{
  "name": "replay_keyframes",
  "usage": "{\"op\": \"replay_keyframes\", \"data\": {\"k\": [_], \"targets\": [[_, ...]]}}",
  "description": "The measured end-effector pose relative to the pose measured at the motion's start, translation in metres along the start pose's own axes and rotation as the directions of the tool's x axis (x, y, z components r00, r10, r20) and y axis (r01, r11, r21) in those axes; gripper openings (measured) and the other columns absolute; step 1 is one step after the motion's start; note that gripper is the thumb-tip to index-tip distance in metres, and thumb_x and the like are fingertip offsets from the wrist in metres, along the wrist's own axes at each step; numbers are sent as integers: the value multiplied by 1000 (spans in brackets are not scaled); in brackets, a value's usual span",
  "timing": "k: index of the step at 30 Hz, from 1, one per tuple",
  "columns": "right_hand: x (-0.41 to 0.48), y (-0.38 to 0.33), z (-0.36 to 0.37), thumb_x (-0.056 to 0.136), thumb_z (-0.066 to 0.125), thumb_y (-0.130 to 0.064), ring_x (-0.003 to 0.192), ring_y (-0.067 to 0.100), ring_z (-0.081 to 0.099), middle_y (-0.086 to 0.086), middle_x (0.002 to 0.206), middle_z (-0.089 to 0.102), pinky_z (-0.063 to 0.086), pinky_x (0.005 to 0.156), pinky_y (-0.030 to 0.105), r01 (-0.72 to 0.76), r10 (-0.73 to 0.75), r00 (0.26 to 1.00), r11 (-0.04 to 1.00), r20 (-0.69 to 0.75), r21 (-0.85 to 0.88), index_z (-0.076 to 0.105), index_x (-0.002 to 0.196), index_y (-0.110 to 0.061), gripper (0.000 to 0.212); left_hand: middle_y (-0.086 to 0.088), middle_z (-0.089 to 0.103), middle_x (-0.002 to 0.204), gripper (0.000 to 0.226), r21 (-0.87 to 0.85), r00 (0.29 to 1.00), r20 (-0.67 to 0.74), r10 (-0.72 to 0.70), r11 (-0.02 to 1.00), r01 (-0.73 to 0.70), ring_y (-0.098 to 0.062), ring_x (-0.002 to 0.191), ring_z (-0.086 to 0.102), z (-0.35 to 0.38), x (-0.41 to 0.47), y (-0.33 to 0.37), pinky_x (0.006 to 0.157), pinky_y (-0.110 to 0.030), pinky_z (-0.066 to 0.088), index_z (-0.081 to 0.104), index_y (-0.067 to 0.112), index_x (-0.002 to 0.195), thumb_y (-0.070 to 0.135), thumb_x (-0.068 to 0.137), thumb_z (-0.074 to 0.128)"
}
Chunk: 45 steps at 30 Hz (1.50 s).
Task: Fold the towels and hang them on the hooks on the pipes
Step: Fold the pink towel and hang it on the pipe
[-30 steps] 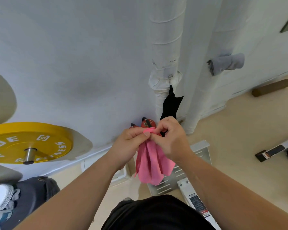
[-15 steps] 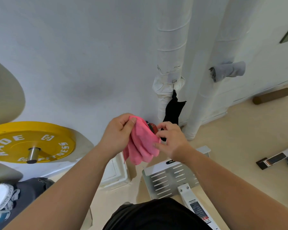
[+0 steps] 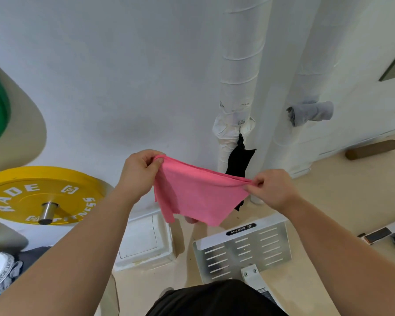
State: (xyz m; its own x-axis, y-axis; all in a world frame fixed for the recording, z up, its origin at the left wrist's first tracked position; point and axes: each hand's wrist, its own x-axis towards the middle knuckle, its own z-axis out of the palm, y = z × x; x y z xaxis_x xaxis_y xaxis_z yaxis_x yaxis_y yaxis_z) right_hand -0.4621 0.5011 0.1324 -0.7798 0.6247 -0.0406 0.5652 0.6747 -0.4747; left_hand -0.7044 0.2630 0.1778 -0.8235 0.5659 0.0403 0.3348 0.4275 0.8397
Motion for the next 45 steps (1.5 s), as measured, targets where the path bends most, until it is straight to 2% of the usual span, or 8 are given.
{"op": "replay_keyframes", "data": {"k": [4, 9, 13, 19, 24, 29, 34, 45], "targets": [[-4, -14, -38, 75, 87, -18, 56, 0, 60, -5, 62, 71, 44, 60, 11, -12, 89, 987, 870, -132, 493, 78, 71, -14, 10, -8, 67, 83, 33, -189, 1000, 3, -27, 982, 27, -19, 70, 53, -7, 3, 2, 62, -29, 41, 72, 40, 104, 9, 99, 59], [-2, -16, -68, 79, 78, 6, 75, 16, 68, 16, 77, 72, 58, 77, 27, 23, 122, 983, 654, -136, 756, 65, 73, 1, 15, -7, 67, 86, 35, -310, 999, 37, 22, 951, -10, -16, 72, 52, -5, 6, 25, 57, -25, 37, 74, 24, 88, 0, 100, 52], [1, -11, -75, 85, 71, 7, 69, 25, 59, 16, 66, 62, 58, 80, 51, 42, 128, 978, 653, -165, 756, 59, 71, -8, 24, 7, 70, 82, 45, -304, 996, 67, 51, 952, -28, -5, 69, 57, -5, 15, 42, 58, -18, 39, 75, 19, 73, -7, 97, 46], [0, -13, -76, 90, 52, 14, 76, 17, 56, -2, 72, 65, 52, 80, 41, 99, 104, 972, 625, -209, 774, 72, 67, -24, 48, 9, 73, 96, 45, -282, 999, 12, 35, 959, -30, 9, 75, 62, 3, 24, 49, 68, -9, 47, 77, 24, 83, -6, 98, 46], [-2, -14, -74, 92, 63, 3, 73, 14, 56, 2, 75, 64, 49, 72, 36, 156, 258, 912, 503, -320, 850, 73, 95, -26, 30, 10, 72, 92, 37, -331, 996, -45, 80, 939, -90, 7, 73, 60, 9, 18, 54, 64, -9, 44, 75, 15, 92, -6, 99, 46], [2, -16, -66, 85, 52, 7, 72, 13, 57, -6, 71, 69, 46, 72, 34, 41, 328, 870, 697, -369, 716, 74, 69, -29, 44, 0, 75, 99, 45, -238, 999, -6, 39, 970, -39, -10, 81, 61, 15, 26, 44, 71, -29, 45, 77, 18, 82, -9, 94, 43], [4, -41, -58, 88, 49, 1, 95, 7, 67, -11, 94, 76, 52, 89, 28, -3, 355, 859, 724, -368, 690, 79, 92, -23, 39, 9, 74, 96, 46, -248, 999, -40, 21, 968, -31, -2, 87, 65, 32, 15, 60, 73, -17, 46, 77, 25, 87, -5, 94, 44], [-13, -89, -36, 90, 45, 12, 99, 17, 73, -1, 107, 76, 59, 83, 28, 17, 127, 988, 476, -88, 880, 76, 105, -23, 50, 15, 78, 96, 26, -250, 987, 59, 148, 960, -129, -3, 98, 70, 60, -26, 92, 92, -29, 56, 81, 23, 99, 6, 92, 62]]}}
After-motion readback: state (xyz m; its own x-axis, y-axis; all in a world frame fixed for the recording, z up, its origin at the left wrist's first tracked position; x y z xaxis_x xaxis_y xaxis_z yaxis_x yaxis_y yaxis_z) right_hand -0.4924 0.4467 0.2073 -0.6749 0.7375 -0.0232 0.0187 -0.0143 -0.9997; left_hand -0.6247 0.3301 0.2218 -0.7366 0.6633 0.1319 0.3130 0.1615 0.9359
